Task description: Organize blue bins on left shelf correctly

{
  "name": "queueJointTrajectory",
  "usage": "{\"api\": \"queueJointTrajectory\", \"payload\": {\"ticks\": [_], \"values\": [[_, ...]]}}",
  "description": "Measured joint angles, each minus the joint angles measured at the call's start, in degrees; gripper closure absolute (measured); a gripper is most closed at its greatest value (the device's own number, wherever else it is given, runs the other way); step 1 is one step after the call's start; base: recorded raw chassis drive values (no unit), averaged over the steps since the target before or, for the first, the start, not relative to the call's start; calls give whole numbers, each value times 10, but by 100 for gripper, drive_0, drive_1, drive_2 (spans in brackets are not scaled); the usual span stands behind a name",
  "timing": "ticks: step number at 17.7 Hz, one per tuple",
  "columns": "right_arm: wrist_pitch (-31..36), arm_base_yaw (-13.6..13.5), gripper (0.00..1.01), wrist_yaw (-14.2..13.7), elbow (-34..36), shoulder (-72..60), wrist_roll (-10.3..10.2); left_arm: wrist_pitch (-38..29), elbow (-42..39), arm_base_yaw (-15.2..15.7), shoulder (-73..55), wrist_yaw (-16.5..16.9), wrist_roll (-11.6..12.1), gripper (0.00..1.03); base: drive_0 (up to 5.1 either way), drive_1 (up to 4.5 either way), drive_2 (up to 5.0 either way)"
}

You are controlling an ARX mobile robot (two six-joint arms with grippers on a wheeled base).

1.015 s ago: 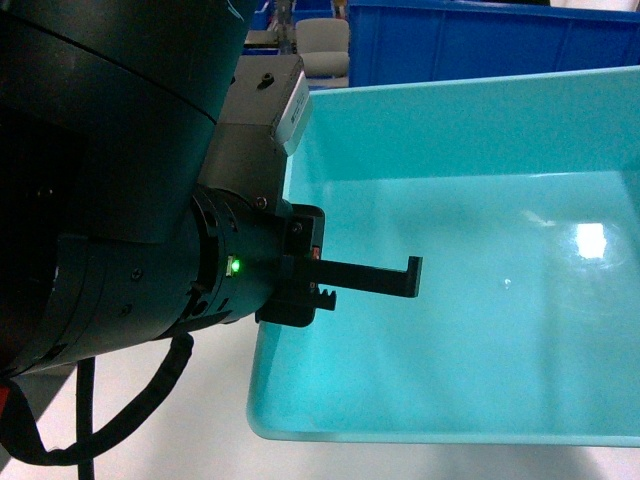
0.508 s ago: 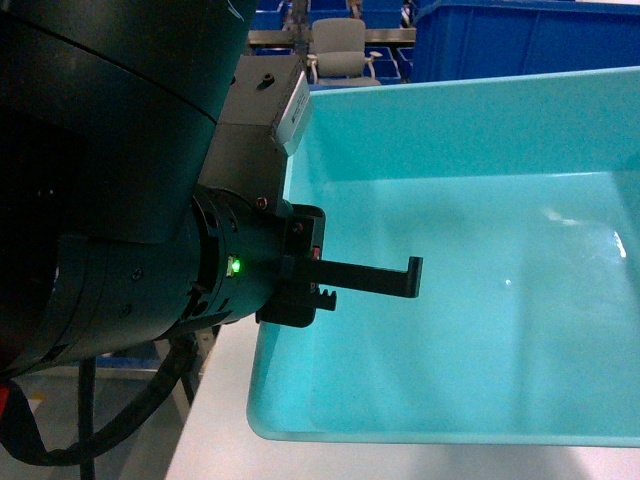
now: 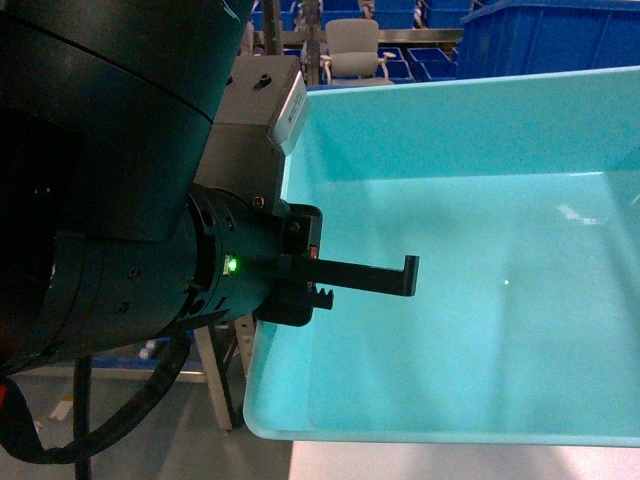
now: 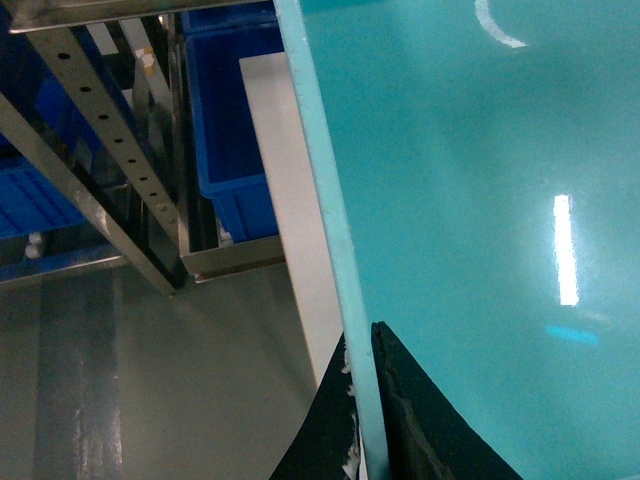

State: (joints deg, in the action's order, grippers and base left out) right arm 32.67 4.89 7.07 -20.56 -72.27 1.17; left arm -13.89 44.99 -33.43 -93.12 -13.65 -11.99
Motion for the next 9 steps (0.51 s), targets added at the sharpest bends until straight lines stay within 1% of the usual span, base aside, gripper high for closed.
{"api": "queueJointTrajectory", "payload": {"ticks": [9], "values": [[0,0,99,-2,0,0,0,-1,0,0,0,-1,0,101,-500,245,245]]}}
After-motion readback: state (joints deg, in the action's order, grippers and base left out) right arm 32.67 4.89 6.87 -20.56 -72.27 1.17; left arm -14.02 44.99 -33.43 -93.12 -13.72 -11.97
